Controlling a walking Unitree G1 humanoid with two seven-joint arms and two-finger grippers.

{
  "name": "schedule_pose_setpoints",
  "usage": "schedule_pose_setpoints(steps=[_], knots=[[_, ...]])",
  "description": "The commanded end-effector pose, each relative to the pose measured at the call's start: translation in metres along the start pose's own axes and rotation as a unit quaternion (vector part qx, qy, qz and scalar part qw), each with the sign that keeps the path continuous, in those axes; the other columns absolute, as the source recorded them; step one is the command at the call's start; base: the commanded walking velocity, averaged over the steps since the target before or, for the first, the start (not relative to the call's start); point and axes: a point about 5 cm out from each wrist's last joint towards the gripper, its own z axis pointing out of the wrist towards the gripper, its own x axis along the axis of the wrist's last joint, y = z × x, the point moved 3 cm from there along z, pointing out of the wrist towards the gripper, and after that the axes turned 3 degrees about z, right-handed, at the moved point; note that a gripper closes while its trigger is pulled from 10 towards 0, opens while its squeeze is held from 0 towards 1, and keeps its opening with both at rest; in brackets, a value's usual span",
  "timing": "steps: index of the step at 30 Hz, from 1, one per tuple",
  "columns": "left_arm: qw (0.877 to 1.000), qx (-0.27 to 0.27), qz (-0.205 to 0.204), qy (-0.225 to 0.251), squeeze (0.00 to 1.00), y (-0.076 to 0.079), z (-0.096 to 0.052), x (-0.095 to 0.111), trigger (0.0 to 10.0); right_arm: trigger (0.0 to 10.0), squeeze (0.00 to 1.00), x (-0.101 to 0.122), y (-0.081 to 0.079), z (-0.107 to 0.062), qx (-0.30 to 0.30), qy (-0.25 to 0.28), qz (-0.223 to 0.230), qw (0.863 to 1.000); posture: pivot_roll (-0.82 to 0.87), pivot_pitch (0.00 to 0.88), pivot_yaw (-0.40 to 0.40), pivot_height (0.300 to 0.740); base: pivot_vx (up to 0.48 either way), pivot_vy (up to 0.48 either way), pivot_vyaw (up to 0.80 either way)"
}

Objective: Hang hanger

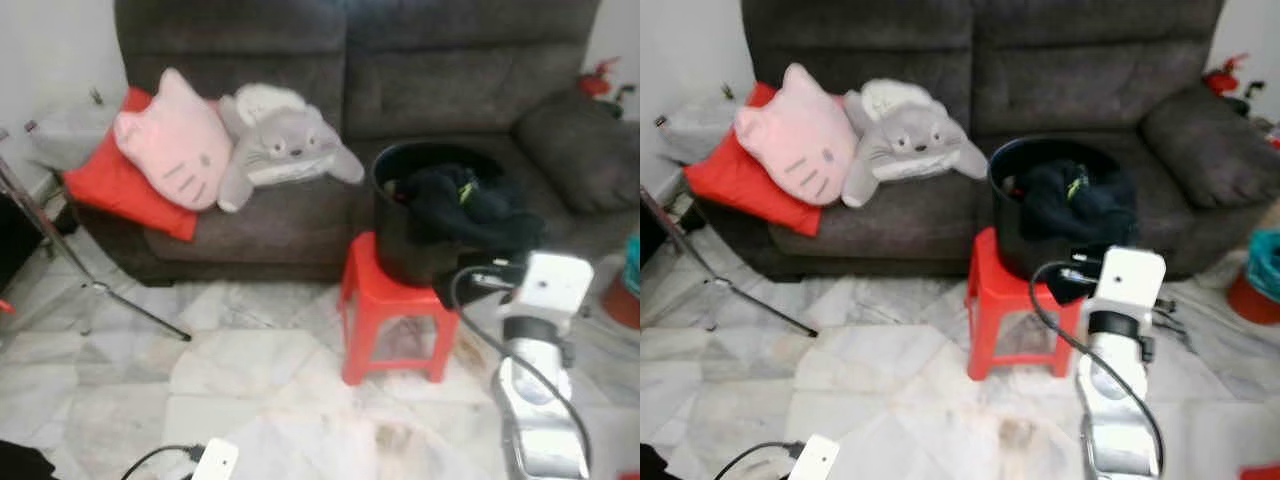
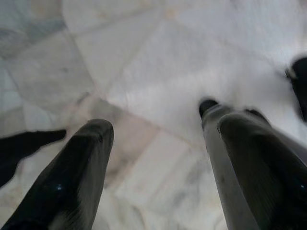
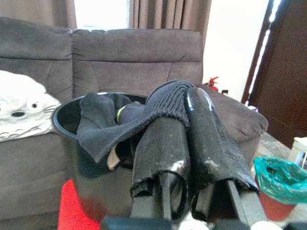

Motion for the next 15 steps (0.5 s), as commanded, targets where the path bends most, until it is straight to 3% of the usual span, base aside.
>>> schedule_pose_setpoints(steps=[1,15], knots=[[1.000,0.005,-0.006,-0.005,0.00,-0.0030,-0.0002,-0.0026,10.0,10.0,0.00,0.0071,-0.0006,0.0019,0.001,0.014,-0.004,1.000,-0.24,0.016,0.049,0.740,-0.326,0.000,0.00],[1.000,0.006,-0.004,-0.004,0.00,-0.0044,0.0001,-0.0016,10.0,10.0,0.00,0.0107,-0.0028,0.0036,0.008,0.027,-0.026,0.999,-0.23,0.019,0.054,0.740,-0.324,0.000,0.00]])
